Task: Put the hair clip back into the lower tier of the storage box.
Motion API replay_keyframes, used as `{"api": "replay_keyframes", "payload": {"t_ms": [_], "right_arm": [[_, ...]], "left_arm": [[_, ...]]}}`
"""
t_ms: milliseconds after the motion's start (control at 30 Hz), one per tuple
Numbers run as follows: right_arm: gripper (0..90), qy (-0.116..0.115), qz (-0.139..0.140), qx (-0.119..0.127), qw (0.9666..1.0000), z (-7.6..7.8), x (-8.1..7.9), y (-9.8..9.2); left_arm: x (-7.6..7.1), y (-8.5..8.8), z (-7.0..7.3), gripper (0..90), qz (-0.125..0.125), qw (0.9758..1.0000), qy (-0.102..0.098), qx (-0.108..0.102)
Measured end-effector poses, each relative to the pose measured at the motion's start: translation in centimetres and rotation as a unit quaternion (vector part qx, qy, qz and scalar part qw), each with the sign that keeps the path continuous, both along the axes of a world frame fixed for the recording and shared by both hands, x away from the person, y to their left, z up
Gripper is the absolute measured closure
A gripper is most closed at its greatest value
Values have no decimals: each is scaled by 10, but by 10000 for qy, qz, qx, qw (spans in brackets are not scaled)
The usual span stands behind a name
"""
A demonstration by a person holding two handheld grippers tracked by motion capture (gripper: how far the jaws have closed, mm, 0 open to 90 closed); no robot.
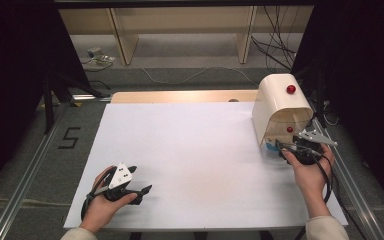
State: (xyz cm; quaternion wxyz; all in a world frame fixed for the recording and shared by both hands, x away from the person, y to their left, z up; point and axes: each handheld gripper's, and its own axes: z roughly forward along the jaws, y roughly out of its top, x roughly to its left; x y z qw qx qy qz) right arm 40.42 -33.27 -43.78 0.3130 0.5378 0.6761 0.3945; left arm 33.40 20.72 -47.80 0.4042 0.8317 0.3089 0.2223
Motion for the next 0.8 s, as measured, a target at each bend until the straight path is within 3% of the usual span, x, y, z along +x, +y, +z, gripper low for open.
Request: {"api": "replay_keyframes", "payload": {"t_ms": [800], "right_arm": [[313, -95, 127, -68, 9999, 2, -14, -4]], "left_arm": [[0, 0, 0, 173, 26, 10000, 10, 2]]}}
